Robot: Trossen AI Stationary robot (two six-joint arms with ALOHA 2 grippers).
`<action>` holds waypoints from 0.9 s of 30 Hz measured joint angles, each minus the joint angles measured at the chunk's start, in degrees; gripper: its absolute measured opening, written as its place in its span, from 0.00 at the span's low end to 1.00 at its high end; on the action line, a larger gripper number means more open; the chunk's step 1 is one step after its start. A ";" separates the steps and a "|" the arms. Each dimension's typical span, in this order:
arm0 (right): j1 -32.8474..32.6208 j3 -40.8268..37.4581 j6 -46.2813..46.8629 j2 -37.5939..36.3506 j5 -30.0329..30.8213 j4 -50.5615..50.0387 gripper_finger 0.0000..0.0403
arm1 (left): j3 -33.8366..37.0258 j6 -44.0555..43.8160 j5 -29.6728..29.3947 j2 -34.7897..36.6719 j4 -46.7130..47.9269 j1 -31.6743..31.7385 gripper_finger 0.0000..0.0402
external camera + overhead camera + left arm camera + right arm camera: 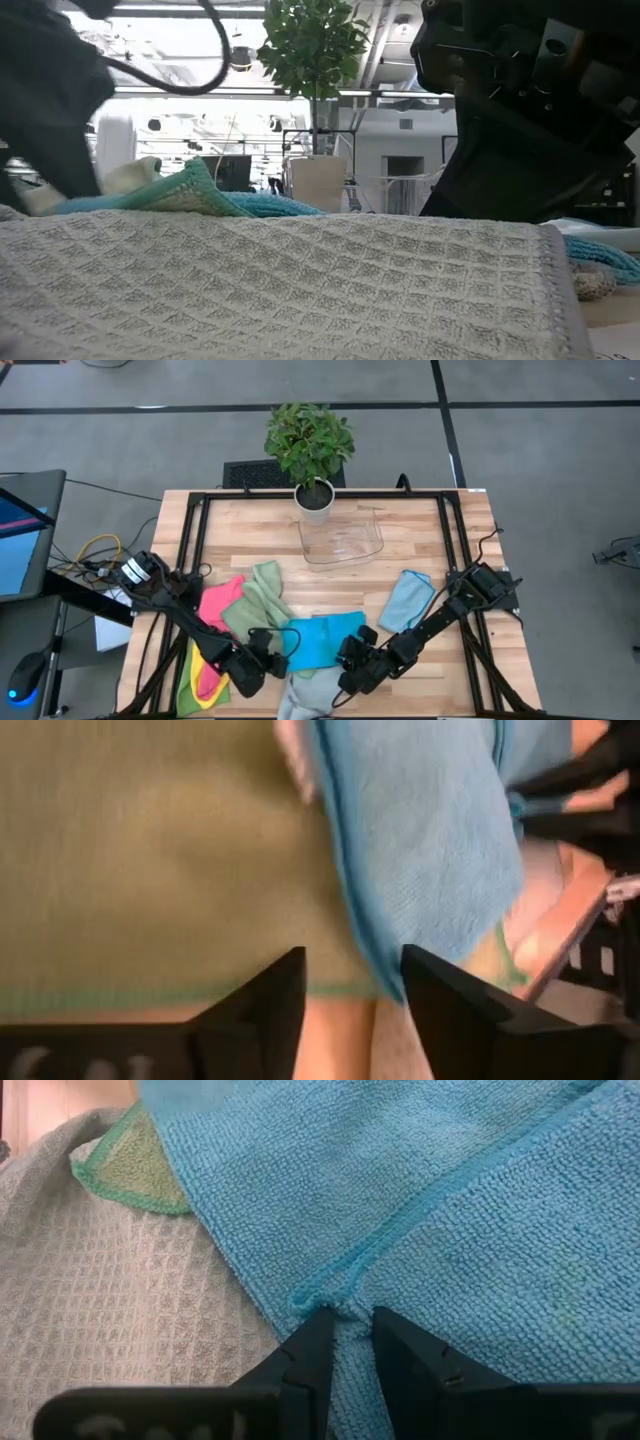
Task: Fold microfiber towels
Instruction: Fold the blue microfiber cloth
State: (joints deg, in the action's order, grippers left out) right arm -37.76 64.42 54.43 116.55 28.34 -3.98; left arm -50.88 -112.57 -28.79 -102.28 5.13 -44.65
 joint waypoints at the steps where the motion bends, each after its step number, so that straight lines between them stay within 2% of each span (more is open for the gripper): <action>1: 0.00 0.00 0.00 0.00 0.00 0.01 0.25 | 0.00 -0.93 -0.03 0.00 -0.02 -0.40 0.42; 5: 0.00 0.00 0.00 0.00 0.00 0.01 0.25 | 0.01 -3.67 -2.08 0.00 -0.94 -1.06 0.49; 8: 0.02 0.00 0.00 0.00 0.00 0.01 0.25 | 0.01 -3.18 -2.19 0.00 -1.02 -0.42 0.50; 13: 0.02 0.00 0.01 -0.02 0.00 0.01 0.25 | 0.01 -0.31 -2.47 0.00 -4.29 1.19 0.49; 17: 0.02 0.00 0.00 -0.04 0.04 0.01 0.25 | 0.01 2.99 0.17 0.00 -6.31 2.49 0.47; 27: 0.02 0.00 0.11 -0.07 0.07 -0.01 0.25 | 0.01 1.64 1.05 0.00 -5.95 1.59 0.43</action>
State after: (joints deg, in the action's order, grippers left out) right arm -37.74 64.42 54.54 116.49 28.40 -3.99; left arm -50.87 -110.93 -27.74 -102.28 -0.82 -43.06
